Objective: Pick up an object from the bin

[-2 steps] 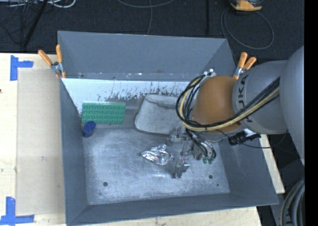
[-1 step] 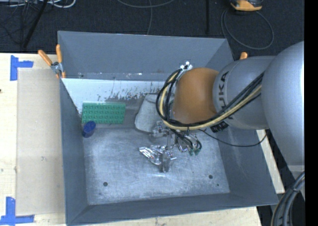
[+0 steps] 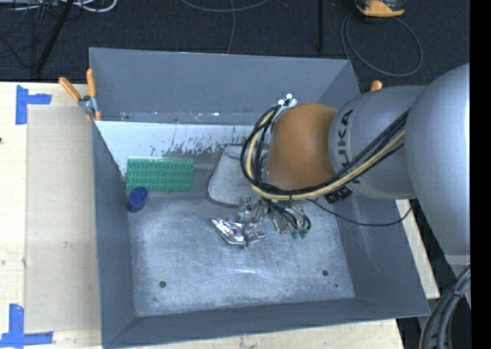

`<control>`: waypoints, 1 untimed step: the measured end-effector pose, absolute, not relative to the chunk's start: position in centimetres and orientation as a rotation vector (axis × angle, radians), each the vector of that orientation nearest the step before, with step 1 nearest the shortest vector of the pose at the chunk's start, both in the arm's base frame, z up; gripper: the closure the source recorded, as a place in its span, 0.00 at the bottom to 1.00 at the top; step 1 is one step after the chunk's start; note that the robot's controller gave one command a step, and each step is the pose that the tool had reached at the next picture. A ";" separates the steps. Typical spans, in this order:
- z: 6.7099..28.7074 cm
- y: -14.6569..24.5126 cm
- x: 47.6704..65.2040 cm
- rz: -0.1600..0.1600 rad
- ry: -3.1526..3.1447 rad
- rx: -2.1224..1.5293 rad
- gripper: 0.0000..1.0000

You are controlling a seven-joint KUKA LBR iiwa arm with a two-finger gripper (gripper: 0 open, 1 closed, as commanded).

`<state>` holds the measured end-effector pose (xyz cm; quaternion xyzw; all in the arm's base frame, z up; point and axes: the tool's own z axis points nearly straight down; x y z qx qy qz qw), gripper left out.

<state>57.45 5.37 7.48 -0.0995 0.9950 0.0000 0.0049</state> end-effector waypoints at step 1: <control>21.1 4.3 55.7 0.000 3.097 -0.502 1.00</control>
Offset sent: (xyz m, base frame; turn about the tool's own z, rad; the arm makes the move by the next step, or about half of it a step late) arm -0.0183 -0.0110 0.1354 -0.1227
